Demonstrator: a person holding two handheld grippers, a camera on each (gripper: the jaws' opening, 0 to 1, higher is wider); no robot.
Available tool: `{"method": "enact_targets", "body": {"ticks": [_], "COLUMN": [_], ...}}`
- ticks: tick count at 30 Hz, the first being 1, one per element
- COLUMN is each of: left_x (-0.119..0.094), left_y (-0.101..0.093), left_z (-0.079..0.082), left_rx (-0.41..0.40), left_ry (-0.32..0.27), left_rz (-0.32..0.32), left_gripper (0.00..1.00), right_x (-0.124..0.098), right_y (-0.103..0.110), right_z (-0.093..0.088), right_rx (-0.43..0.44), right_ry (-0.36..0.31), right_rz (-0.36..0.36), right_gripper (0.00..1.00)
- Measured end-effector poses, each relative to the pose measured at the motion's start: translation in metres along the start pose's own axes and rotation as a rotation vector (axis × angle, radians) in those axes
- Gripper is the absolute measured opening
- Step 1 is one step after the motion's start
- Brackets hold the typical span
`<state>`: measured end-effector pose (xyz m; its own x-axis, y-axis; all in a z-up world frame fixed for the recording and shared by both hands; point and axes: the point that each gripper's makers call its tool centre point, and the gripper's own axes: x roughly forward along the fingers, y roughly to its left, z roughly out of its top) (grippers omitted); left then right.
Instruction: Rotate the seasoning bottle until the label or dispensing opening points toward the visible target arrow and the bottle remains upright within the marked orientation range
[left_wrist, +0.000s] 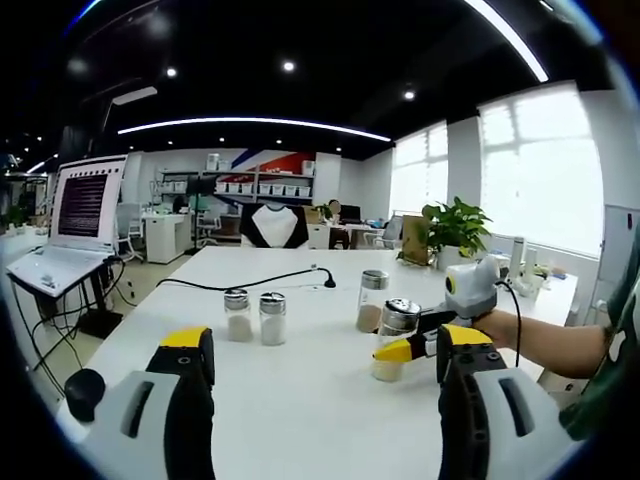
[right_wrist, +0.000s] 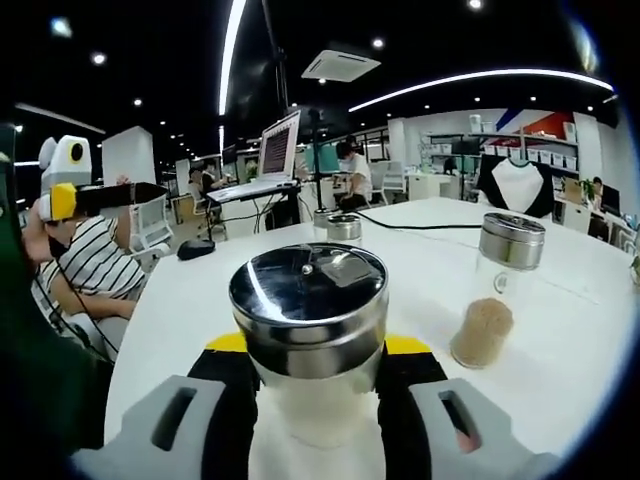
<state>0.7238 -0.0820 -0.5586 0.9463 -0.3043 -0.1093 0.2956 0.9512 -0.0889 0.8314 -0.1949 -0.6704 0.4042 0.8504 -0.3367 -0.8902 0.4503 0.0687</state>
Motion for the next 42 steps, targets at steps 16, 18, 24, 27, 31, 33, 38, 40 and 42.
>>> {"method": "enact_targets", "body": {"ticks": [16, 18, 24, 27, 31, 33, 38, 40, 42], "left_x": [0.001, 0.001, 0.001, 0.001, 0.001, 0.001, 0.001, 0.001, 0.001], "left_y": [0.002, 0.003, 0.004, 0.004, 0.003, 0.003, 0.003, 0.004, 0.004], "left_z": [-0.001, -0.001, -0.001, -0.001, -0.001, 0.000, 0.002, 0.002, 0.002], "left_rx": [0.004, 0.005, 0.007, 0.005, 0.006, 0.005, 0.008, 0.007, 0.005], "left_ry": [0.006, 0.006, 0.008, 0.007, 0.009, 0.007, 0.005, 0.003, 0.004], "left_rz": [0.003, 0.005, 0.009, 0.009, 0.007, 0.011, 0.011, 0.014, 0.013], "left_gripper": [0.99, 1.00, 1.00, 1.00, 1.00, 0.99, 0.99, 0.99, 0.99], "right_x": [0.001, 0.002, 0.001, 0.001, 0.000, 0.000, -0.001, -0.001, -0.002], "right_y": [-0.002, -0.002, -0.005, -0.007, -0.009, -0.010, -0.012, -0.013, -0.014], "right_z": [0.001, 0.001, 0.000, 0.000, 0.000, 0.000, 0.000, -0.001, -0.001], "right_rx": [0.011, 0.010, 0.022, 0.037, 0.045, 0.056, 0.064, 0.074, 0.082], "right_ry": [0.003, 0.004, 0.010, 0.007, 0.011, 0.010, 0.010, 0.011, 0.015], "right_rz": [-0.057, -0.064, -0.108, -0.136, -0.175, -0.193, -0.237, -0.260, -0.276], "right_gripper": [0.44, 0.44, 0.44, 0.44, 0.44, 0.44, 0.44, 0.44, 0.44]}}
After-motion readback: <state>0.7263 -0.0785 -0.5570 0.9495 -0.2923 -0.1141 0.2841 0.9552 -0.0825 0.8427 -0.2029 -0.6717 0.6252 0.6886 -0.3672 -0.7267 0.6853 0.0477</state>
